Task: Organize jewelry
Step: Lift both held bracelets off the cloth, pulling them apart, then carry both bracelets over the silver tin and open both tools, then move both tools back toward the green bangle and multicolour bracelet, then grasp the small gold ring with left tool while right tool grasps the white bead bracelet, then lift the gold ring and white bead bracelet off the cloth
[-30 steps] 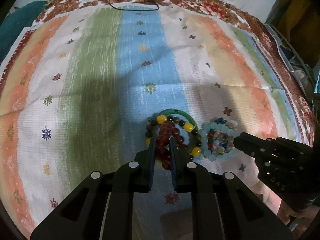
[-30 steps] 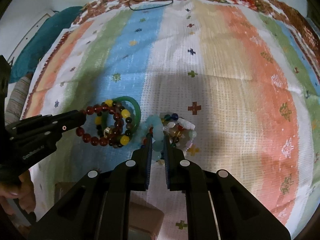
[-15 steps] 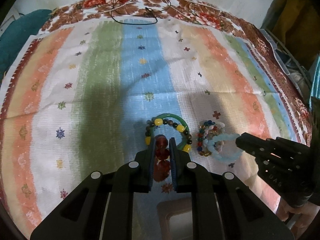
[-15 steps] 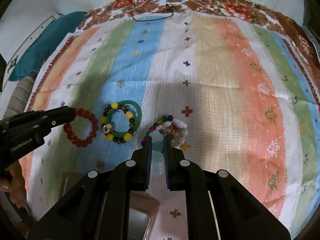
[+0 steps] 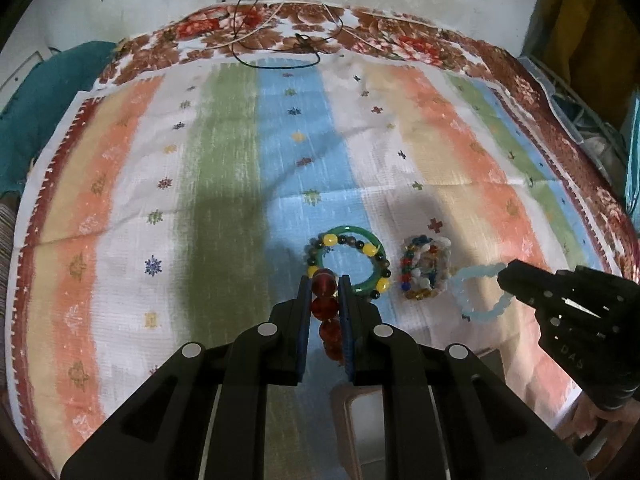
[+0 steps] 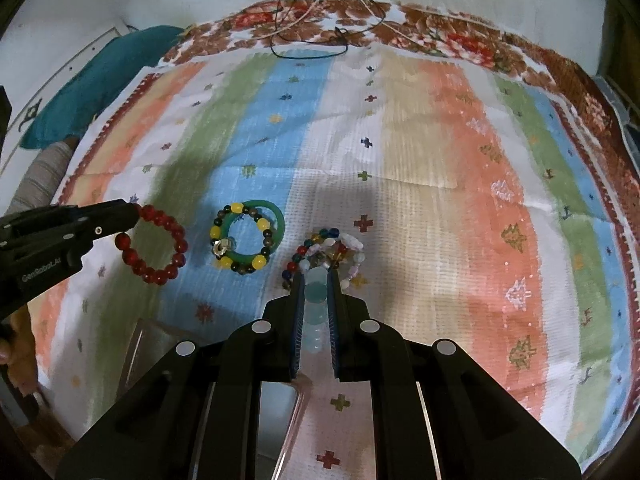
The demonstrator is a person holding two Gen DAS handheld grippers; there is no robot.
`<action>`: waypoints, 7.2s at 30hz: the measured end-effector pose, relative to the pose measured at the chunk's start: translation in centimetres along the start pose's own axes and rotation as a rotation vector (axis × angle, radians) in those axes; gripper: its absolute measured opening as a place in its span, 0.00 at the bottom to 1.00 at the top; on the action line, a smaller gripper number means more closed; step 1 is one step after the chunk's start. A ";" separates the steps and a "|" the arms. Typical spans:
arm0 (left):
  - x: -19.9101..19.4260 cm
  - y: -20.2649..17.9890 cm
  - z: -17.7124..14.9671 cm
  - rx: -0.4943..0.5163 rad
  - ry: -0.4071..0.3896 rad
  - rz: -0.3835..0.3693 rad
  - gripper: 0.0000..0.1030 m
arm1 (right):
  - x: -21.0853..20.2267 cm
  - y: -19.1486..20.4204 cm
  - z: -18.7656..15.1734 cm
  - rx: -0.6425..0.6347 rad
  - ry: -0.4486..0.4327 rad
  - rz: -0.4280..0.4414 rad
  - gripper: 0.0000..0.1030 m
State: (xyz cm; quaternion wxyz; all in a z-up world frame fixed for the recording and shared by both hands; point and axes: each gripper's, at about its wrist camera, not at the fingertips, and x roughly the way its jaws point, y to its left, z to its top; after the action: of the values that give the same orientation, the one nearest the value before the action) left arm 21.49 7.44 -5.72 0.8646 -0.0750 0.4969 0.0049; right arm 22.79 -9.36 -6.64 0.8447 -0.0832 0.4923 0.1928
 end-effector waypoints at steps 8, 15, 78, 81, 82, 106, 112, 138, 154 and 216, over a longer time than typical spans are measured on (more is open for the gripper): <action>-1.3 -0.4 -0.4 0.007 -0.017 -0.002 0.12 | -1.5 0.0 -0.5 0.002 -0.023 0.015 0.12; -2.9 -1.3 -1.1 0.008 -0.047 -0.009 0.13 | -2.8 0.0 -0.9 0.003 -0.045 0.020 0.12; -7.4 -1.3 -5.1 -0.115 -0.101 0.031 0.62 | -7.7 -1.2 -4.9 0.052 -0.092 0.038 0.56; -6.2 -0.8 -4.6 -0.114 -0.076 0.053 0.63 | -7.1 -1.4 -4.4 0.048 -0.082 0.035 0.63; -5.8 -0.8 -4.5 -0.105 -0.072 0.067 0.64 | -6.9 -1.5 -4.2 0.045 -0.077 0.033 0.65; 1.4 -0.9 -2.1 -0.110 0.059 0.062 0.67 | -0.9 -3.8 -1.0 0.093 0.013 -0.015 0.76; 2.6 -1.0 -1.7 -0.100 0.079 0.063 0.67 | 0.1 -4.4 -0.4 0.123 0.006 -0.016 0.76; 8.0 -0.6 0.0 -0.093 0.175 0.022 0.68 | 6.0 -3.9 0.9 0.095 0.125 -0.015 0.76; 10.0 -0.2 0.5 -0.113 0.224 -0.053 0.59 | 8.0 -3.1 2.0 0.057 0.155 -0.015 0.76; 8.9 -1.8 1.1 -0.012 0.177 -0.018 0.15 | 8.5 -1.7 2.5 0.010 0.161 0.064 0.11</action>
State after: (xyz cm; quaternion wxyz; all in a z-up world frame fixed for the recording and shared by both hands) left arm 27.06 5.22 -12.61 0.8169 -0.0847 0.5705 -0.0064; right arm 29.24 -8.03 -12.77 0.7962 -0.0784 0.5619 0.2100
